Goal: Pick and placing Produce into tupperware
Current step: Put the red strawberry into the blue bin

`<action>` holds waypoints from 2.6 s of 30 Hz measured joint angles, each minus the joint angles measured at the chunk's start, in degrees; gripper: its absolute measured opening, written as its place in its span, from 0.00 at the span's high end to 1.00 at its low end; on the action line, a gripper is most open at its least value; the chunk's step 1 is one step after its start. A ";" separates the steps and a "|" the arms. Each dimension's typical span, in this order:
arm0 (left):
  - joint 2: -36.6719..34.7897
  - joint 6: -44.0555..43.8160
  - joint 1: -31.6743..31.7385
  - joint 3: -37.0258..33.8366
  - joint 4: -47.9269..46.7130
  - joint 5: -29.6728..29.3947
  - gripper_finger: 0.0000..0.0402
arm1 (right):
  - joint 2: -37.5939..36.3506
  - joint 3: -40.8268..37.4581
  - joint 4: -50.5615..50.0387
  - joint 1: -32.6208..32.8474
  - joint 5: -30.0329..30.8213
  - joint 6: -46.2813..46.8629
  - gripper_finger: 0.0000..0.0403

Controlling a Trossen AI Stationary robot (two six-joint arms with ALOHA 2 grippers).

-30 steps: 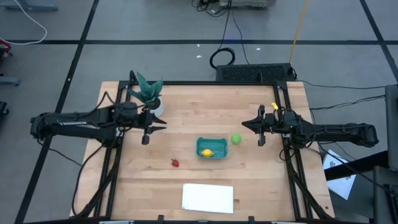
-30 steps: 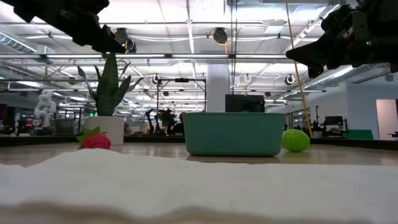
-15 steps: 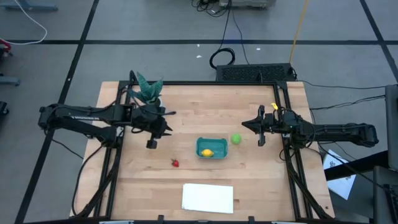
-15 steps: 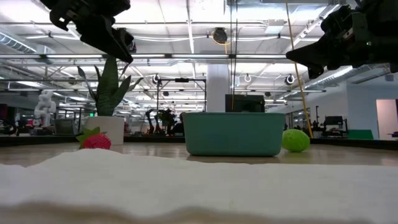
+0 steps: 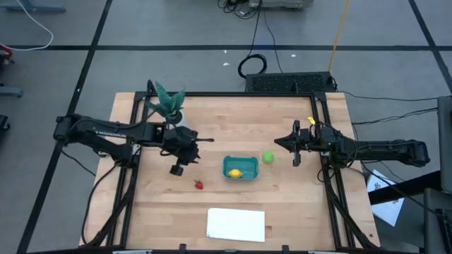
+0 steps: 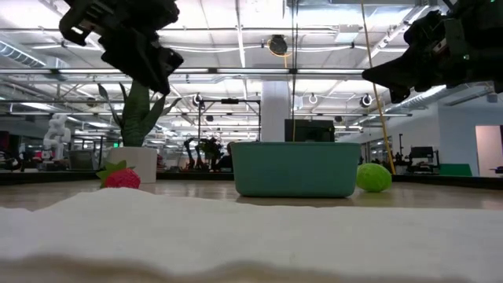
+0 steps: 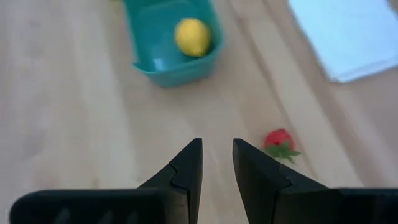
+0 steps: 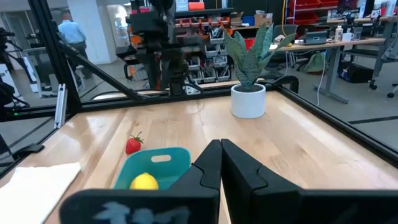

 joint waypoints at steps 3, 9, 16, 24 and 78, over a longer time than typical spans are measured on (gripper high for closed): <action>1.70 -0.13 0.01 0.00 -0.40 3.37 0.77 | 0.00 0.00 0.00 0.01 0.00 0.13 1.00; 4.74 -1.05 -1.04 0.00 -0.43 6.93 0.77 | 0.02 0.02 -0.42 0.01 0.00 0.68 1.00; 9.40 -3.96 -2.96 -0.02 0.81 10.02 0.71 | 0.02 0.02 -0.41 0.00 0.00 0.68 1.00; 12.57 -6.10 -6.09 -0.07 1.67 7.20 0.41 | 0.02 0.02 -0.44 0.01 -0.02 1.07 1.00; 25.96 -2.14 -13.19 -0.04 8.72 -0.61 0.59 | 0.01 -3.80 5.22 0.01 0.00 1.95 1.00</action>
